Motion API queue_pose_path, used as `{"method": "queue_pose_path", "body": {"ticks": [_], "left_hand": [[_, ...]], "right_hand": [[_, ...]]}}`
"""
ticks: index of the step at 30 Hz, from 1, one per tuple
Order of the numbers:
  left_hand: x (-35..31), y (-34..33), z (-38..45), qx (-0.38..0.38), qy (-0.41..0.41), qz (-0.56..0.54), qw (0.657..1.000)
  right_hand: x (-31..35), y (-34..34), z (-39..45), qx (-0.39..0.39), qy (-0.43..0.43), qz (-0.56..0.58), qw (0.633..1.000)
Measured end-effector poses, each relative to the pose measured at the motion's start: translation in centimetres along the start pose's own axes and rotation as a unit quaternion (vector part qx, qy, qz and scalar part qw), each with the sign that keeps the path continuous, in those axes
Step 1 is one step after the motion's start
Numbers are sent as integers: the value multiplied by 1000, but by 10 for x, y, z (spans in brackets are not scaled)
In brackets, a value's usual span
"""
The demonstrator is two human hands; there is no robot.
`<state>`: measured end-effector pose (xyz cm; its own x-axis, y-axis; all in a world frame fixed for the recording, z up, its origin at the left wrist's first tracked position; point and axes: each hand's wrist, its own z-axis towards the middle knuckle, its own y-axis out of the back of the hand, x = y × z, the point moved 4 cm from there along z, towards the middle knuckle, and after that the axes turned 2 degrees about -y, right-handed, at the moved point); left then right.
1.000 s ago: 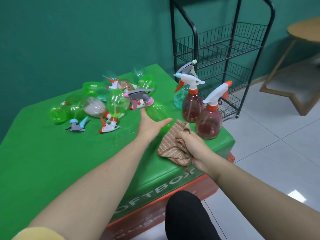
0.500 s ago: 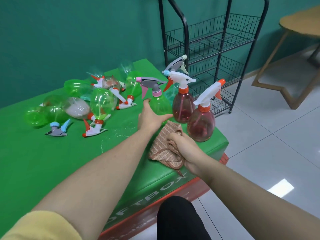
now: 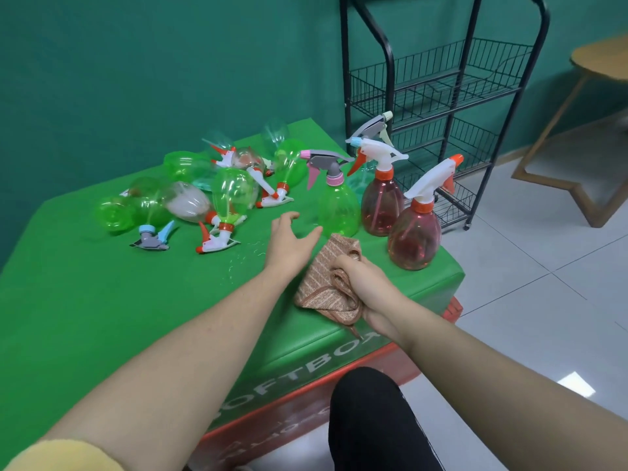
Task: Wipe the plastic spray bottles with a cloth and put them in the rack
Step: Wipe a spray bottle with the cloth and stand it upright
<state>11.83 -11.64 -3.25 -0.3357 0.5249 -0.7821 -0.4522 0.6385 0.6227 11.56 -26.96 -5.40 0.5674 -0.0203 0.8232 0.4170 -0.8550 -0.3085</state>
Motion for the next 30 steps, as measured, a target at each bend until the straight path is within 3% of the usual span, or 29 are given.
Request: {"method": "queue_pose_path", "body": {"ticks": [15,18,22,30], "left_hand": [[114,115,-1,-49,41,27,998],[127,128,18,-48,10,112,993],[131,128,40,18,-54,300,952],[127,118,53,64,-119,373,918]], "right_hand": [[-17,-106,27,55,-42,13,998],[-16,-118,44,52,-50,10,997],[-11,-126,65,42,-56,18,997],[-10,-133,80,34,-53,22,998]]}}
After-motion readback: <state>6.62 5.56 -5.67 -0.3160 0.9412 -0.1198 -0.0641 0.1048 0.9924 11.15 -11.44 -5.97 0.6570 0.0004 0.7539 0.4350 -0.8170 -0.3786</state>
